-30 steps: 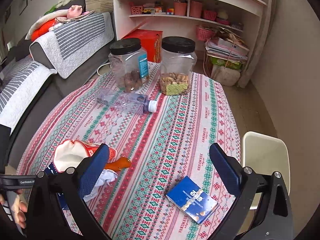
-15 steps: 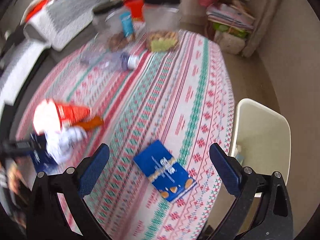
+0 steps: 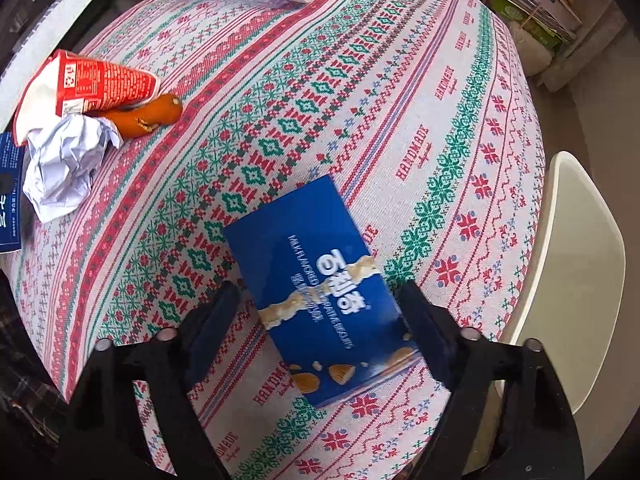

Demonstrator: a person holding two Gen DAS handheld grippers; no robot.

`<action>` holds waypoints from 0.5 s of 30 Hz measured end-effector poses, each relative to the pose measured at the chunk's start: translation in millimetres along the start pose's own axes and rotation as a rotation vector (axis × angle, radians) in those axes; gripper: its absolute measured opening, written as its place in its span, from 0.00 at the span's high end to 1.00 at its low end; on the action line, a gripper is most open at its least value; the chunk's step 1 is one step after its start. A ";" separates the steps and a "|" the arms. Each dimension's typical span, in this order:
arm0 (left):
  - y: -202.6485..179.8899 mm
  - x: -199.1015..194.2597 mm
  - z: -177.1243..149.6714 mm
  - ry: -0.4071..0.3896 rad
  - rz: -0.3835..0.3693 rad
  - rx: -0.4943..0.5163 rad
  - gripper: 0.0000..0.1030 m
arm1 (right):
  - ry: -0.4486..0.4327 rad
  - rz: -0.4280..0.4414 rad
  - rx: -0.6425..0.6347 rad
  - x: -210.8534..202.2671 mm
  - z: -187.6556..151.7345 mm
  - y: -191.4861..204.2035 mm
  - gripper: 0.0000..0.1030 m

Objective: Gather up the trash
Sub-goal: 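Grasp the blue box with the left tool while the right grasps the blue biscuit box, then lift both blue boxes off the table with both tools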

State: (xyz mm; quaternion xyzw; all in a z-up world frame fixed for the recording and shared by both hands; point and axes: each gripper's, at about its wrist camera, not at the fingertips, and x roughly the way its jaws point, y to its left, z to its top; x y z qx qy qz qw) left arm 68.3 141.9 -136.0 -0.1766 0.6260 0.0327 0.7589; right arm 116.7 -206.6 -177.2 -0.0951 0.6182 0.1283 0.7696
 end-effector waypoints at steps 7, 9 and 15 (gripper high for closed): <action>8.2 -18.9 16.7 -0.091 -0.021 -0.048 0.45 | -0.081 0.016 0.095 -24.8 5.9 -0.5 0.49; 11.1 -26.6 17.6 -0.126 -0.030 -0.057 0.45 | -0.126 0.021 0.089 -39.5 11.6 8.1 0.49; 7.3 -43.0 23.5 -0.247 -0.030 -0.060 0.45 | -0.326 0.086 0.055 -96.0 25.2 35.5 0.49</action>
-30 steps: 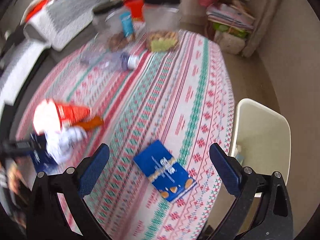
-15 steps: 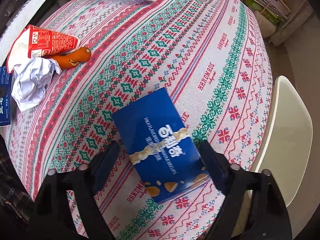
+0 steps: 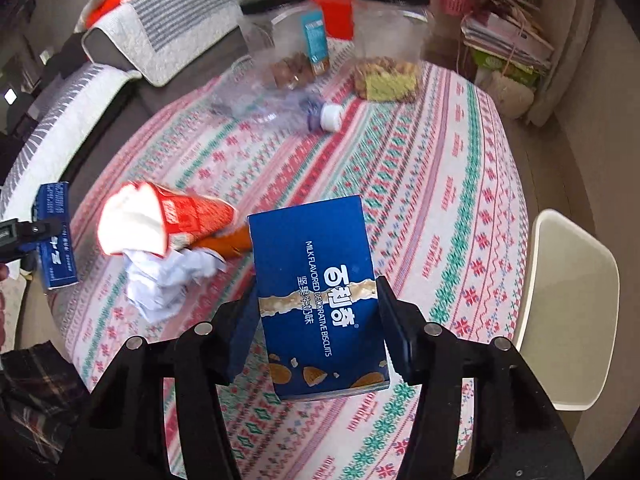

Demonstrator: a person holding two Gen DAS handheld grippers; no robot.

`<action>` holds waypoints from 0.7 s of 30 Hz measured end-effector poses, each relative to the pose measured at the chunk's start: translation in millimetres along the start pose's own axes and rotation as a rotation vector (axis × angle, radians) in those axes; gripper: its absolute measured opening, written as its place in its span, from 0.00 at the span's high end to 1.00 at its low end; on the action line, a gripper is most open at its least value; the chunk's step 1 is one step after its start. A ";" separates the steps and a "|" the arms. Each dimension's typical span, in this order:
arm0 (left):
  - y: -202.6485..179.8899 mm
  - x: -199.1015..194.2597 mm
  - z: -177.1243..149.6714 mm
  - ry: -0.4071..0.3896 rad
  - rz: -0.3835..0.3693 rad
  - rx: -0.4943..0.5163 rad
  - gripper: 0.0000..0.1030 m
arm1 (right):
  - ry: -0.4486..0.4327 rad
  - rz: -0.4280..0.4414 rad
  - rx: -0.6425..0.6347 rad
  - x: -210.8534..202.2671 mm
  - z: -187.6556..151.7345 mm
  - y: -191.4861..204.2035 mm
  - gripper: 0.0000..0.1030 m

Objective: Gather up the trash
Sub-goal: 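Lift both blue boxes off the table with both tools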

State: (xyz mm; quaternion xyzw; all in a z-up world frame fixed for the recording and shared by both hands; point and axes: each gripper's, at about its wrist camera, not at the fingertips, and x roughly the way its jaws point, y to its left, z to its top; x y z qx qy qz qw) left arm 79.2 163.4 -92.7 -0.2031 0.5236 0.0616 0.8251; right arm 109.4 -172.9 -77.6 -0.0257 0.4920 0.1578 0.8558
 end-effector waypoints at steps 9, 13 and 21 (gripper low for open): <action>-13.0 -33.7 3.6 -0.203 -0.019 0.043 0.44 | -0.231 0.103 0.027 -32.4 20.9 41.5 0.48; -28.4 -45.2 1.9 -0.283 -0.002 0.093 0.44 | -0.258 0.116 0.045 -32.9 25.0 48.8 0.48; -49.4 -53.5 -1.3 -0.382 0.049 0.137 0.44 | -0.302 0.090 0.028 -39.1 25.6 59.2 0.48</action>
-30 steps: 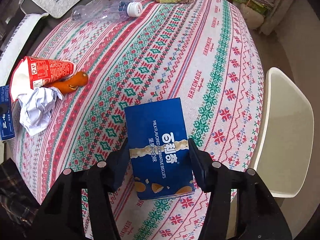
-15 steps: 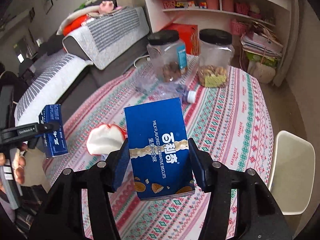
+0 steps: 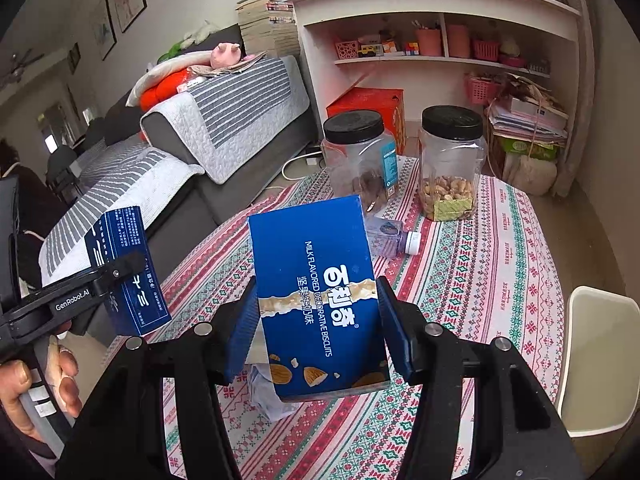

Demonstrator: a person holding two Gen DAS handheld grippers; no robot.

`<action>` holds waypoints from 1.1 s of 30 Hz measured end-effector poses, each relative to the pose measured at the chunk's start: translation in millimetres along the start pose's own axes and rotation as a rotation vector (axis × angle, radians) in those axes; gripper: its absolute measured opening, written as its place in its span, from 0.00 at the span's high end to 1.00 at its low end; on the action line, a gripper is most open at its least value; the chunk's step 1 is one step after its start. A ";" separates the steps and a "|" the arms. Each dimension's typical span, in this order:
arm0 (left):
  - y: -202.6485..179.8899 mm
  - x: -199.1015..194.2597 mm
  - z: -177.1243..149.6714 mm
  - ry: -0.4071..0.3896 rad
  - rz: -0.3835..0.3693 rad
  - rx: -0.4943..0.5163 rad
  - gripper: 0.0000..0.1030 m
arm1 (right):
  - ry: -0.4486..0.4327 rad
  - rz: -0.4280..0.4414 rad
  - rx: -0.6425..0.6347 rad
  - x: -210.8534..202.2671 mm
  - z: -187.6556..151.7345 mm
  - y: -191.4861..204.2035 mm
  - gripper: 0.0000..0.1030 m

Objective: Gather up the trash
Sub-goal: 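Lift both blue boxes off the table with both tools, then carry both boxes over the wastebasket and open both tools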

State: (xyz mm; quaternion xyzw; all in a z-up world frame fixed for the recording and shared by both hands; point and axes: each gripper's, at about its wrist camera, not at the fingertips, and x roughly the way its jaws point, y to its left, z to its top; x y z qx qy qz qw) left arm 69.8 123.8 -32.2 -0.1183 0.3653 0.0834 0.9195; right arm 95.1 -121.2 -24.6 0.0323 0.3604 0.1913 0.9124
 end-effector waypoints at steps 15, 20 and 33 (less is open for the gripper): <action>-25.9 -3.4 0.5 -0.040 0.010 0.058 0.44 | -0.013 -0.059 0.023 -2.5 -0.2 -16.7 0.48; -30.6 -2.2 1.6 -0.035 -0.003 0.058 0.44 | -0.021 -0.079 0.031 -5.2 0.6 -23.7 0.48; -64.8 7.2 0.7 -0.024 -0.043 0.097 0.44 | -0.080 -0.193 0.121 -35.6 5.2 -84.4 0.48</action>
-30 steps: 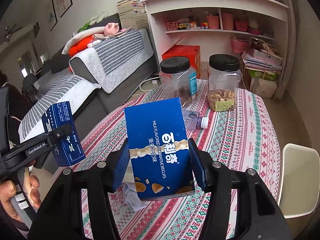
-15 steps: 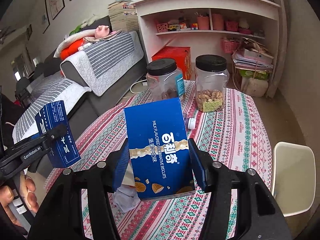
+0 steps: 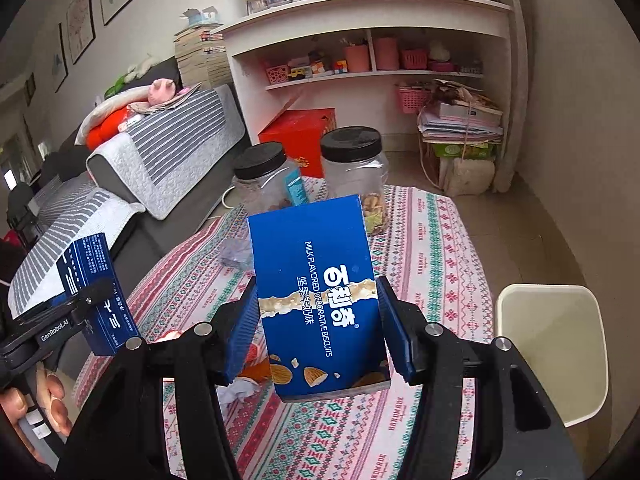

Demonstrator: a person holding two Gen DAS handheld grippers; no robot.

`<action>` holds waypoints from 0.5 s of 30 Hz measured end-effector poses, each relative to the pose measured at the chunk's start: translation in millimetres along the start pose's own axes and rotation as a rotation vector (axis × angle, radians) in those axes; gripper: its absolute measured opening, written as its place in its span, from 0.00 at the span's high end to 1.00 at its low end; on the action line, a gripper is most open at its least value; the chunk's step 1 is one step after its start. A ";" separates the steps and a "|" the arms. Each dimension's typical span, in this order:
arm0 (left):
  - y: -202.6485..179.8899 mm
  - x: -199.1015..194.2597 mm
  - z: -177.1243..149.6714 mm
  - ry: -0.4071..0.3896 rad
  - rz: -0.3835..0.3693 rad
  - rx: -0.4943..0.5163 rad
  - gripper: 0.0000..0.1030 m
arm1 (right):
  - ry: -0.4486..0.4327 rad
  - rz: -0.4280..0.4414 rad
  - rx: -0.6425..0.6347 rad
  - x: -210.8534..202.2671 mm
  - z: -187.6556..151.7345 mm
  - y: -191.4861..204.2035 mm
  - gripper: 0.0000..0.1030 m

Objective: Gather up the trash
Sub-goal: 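Carry both boxes over the wastebasket and open both tools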

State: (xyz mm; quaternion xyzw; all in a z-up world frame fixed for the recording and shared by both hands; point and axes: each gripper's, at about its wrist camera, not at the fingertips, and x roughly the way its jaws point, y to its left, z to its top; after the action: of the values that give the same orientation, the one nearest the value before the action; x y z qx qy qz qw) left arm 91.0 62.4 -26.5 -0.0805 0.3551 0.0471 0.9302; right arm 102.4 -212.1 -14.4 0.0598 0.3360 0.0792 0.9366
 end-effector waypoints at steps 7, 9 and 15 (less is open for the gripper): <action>-23.5 9.4 -1.9 0.007 -0.021 0.028 0.44 | -0.016 -0.129 0.105 -14.0 6.3 -70.4 0.48; -32.1 11.2 -3.1 0.010 -0.030 0.037 0.44 | -0.017 -0.171 0.137 -15.7 6.6 -89.6 0.48; -62.5 14.5 -8.8 0.013 -0.065 0.079 0.44 | 0.009 -0.301 0.266 -21.4 2.4 -153.3 0.44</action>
State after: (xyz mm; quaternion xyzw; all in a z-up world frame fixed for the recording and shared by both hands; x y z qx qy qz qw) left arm 105.1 -0.2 -35.4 -0.0554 0.3600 0.0022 0.9313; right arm 104.2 -366.5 -24.6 0.1321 0.3527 -0.1065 0.9202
